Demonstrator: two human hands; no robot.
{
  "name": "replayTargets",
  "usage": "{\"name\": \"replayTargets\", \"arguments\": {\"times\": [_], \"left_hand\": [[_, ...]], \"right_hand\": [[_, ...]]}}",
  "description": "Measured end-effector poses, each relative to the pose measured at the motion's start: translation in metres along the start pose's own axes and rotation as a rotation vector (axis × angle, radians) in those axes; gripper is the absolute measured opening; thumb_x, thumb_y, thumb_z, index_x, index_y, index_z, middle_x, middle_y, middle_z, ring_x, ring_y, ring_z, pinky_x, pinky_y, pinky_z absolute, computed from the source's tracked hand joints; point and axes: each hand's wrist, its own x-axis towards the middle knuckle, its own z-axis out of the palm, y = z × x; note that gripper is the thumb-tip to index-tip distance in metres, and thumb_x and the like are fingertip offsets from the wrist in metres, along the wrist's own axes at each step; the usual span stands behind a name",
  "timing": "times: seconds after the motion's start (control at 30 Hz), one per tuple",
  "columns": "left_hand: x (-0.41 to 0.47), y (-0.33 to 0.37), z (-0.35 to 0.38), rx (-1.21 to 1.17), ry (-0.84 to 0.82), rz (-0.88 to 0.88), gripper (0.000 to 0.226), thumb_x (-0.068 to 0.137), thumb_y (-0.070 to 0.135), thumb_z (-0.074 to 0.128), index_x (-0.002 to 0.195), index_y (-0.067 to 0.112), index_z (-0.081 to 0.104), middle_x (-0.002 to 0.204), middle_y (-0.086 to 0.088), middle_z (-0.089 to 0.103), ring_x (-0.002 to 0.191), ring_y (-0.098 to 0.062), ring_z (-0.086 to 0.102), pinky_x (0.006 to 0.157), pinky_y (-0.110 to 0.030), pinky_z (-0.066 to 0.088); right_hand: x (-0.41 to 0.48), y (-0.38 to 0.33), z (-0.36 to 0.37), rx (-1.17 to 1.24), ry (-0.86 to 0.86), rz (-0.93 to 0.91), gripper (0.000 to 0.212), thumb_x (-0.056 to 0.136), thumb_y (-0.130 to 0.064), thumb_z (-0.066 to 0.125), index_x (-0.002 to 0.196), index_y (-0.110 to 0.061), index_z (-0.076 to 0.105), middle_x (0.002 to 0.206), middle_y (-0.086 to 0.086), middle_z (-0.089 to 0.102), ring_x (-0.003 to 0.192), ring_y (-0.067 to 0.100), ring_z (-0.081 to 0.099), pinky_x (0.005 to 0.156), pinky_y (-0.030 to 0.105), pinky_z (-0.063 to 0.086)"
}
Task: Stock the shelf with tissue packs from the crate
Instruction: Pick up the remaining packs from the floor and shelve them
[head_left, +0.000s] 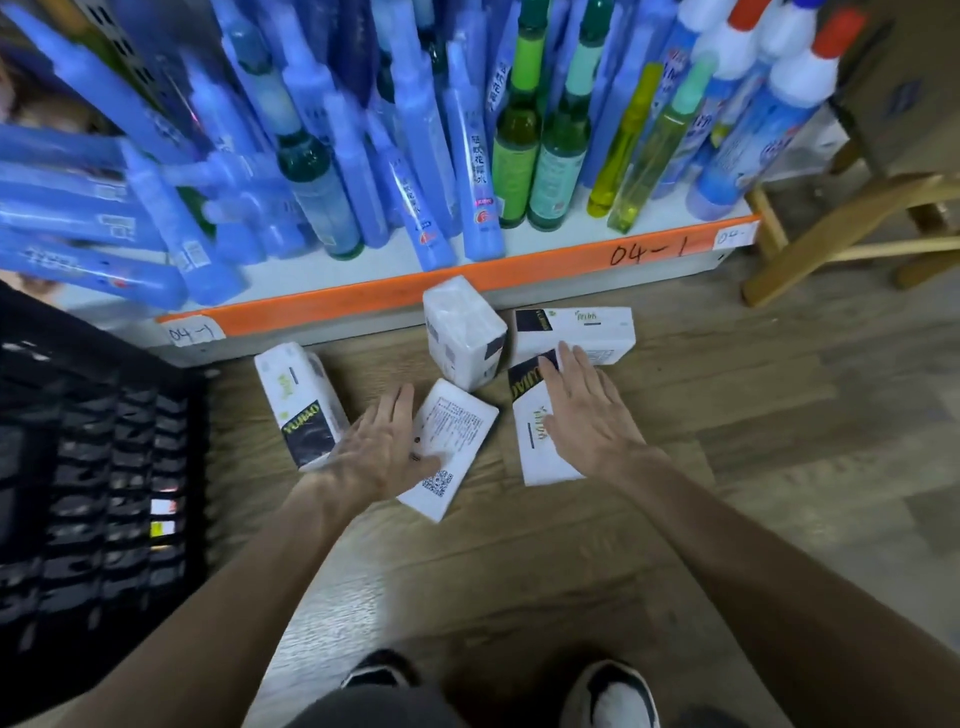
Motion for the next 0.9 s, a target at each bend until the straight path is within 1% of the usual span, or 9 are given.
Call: {"name": "replayTargets", "arguments": {"times": [0.1, 0.17, 0.23, 0.33, 0.43, 0.57, 0.67, 0.77, 0.9], "left_hand": [[0.006, 0.007, 0.020, -0.039, 0.038, -0.002, 0.109, 0.081, 0.055, 0.063, 0.152, 0.014, -0.008, 0.161, -0.003, -0.003, 0.146, -0.026, 0.012, 0.118, -0.041, 0.017], [0.009, 0.012, 0.027, -0.052, 0.069, 0.015, 0.112, 0.077, 0.053, 0.067, 0.152, 0.015, -0.006, 0.160, -0.003, 0.001, 0.143, -0.030, 0.017, 0.114, -0.044, 0.024], [0.005, 0.016, 0.030, -0.040, 0.064, 0.023, 0.114, 0.074, 0.053, 0.070, 0.152, 0.015, -0.005, 0.159, -0.005, 0.003, 0.144, -0.031, 0.016, 0.113, -0.046, 0.027], [0.000, 0.019, 0.034, 0.012, 0.029, 0.003, 0.116, 0.076, 0.054, 0.069, 0.151, 0.012, -0.009, 0.159, -0.005, -0.003, 0.147, -0.028, 0.006, 0.117, -0.048, 0.022], [0.003, 0.022, 0.036, 0.016, 0.027, -0.001, 0.116, 0.078, 0.053, 0.068, 0.151, 0.011, -0.012, 0.159, -0.006, -0.009, 0.147, -0.027, 0.000, 0.119, -0.044, 0.017], [0.006, 0.028, 0.044, 0.057, 0.077, -0.012, 0.116, 0.080, 0.055, 0.064, 0.150, 0.008, -0.017, 0.158, -0.008, -0.018, 0.148, -0.028, -0.003, 0.118, -0.042, 0.013], [0.005, 0.030, 0.055, 0.158, 0.113, -0.003, 0.117, 0.081, 0.060, 0.058, 0.148, 0.009, -0.022, 0.157, -0.013, -0.023, 0.147, -0.033, -0.005, 0.119, -0.044, 0.009], [0.008, 0.027, 0.061, 0.252, 0.136, 0.006, 0.115, 0.083, 0.062, 0.053, 0.147, 0.007, -0.025, 0.156, -0.016, -0.024, 0.146, -0.036, -0.002, 0.118, -0.047, 0.014], [0.014, 0.027, 0.058, 0.303, 0.162, 0.029, 0.107, 0.085, 0.053, 0.052, 0.149, 0.006, -0.020, 0.157, -0.018, -0.017, 0.142, -0.038, 0.016, 0.111, -0.047, 0.027]], "right_hand": [[0.001, 0.010, 0.006, 0.068, -0.022, 0.089, 0.069, 0.099, -0.015, 0.035, 0.154, -0.014, -0.007, 0.159, 0.011, -0.021, 0.148, 0.027, -0.015, 0.119, 0.043, 0.013], [-0.001, 0.012, 0.011, 0.096, -0.044, 0.143, 0.068, 0.099, -0.015, 0.035, 0.154, -0.014, -0.005, 0.159, 0.012, -0.020, 0.148, 0.028, -0.015, 0.118, 0.046, 0.021], [-0.008, 0.007, 0.017, 0.120, -0.047, 0.184, 0.067, 0.101, -0.029, 0.037, 0.154, -0.013, -0.001, 0.161, 0.013, -0.013, 0.148, 0.032, -0.010, 0.113, 0.052, 0.028], [-0.015, 0.000, 0.028, 0.119, -0.057, 0.186, 0.083, 0.094, -0.055, 0.043, 0.155, -0.016, 0.001, 0.161, 0.014, -0.007, 0.147, 0.038, -0.006, 0.109, 0.058, 0.030], [-0.010, 0.000, 0.036, 0.073, -0.042, 0.200, 0.094, 0.089, -0.061, 0.047, 0.154, -0.017, -0.004, 0.161, 0.012, -0.010, 0.146, 0.042, -0.010, 0.105, 0.061, 0.032], [-0.004, -0.001, 0.045, 0.026, -0.037, 0.220, 0.086, 0.092, -0.046, 0.046, 0.154, -0.014, -0.005, 0.161, 0.014, -0.009, 0.145, 0.044, -0.012, 0.103, 0.064, 0.032], [-0.004, -0.004, 0.048, 0.014, 0.000, 0.231, 0.084, 0.087, -0.034, 0.055, 0.154, -0.010, 0.011, 0.160, 0.018, 0.008, 0.145, 0.047, 0.002, 0.095, 0.064, 0.039], [0.000, -0.002, 0.053, -0.027, 0.036, 0.233, 0.083, 0.079, -0.028, 0.062, 0.151, -0.008, 0.027, 0.156, 0.020, 0.025, 0.142, 0.049, 0.017, 0.085, 0.061, 0.045], [0.003, -0.002, 0.058, -0.051, 0.081, 0.225, 0.079, 0.079, -0.024, 0.058, 0.151, -0.009, 0.028, 0.156, 0.019, 0.025, 0.143, 0.047, 0.018, 0.086, 0.061, 0.045]]}}
